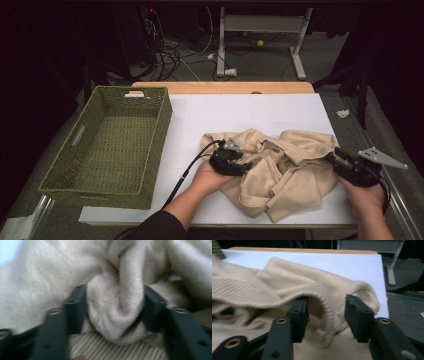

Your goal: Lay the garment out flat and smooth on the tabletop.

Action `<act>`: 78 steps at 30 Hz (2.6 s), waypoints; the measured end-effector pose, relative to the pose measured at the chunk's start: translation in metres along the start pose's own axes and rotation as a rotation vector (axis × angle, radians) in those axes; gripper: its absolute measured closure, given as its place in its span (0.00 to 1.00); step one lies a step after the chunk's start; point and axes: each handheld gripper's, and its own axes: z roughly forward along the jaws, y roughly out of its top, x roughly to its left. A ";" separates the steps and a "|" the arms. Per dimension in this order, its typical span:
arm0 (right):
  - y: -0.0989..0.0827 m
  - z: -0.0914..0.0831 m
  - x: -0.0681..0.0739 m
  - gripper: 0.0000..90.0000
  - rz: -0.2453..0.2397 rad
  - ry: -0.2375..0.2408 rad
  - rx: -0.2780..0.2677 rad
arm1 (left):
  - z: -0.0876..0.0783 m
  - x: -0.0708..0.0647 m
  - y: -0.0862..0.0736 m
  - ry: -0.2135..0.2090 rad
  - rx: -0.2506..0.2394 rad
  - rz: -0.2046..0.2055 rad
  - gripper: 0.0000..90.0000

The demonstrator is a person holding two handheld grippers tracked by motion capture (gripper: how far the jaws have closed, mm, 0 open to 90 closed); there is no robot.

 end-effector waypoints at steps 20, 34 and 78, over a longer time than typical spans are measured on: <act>-0.013 -0.020 0.128 0.37 -0.194 0.339 0.082 | -0.022 -0.024 -0.025 -0.030 -0.095 0.053 0.82; -0.037 0.015 0.185 0.96 -0.508 0.343 0.275 | -0.039 -0.007 -0.023 0.028 -0.153 0.046 0.83; -0.026 0.015 0.118 0.16 -0.161 0.255 0.247 | -0.052 0.029 -0.036 0.211 -0.166 -0.086 0.28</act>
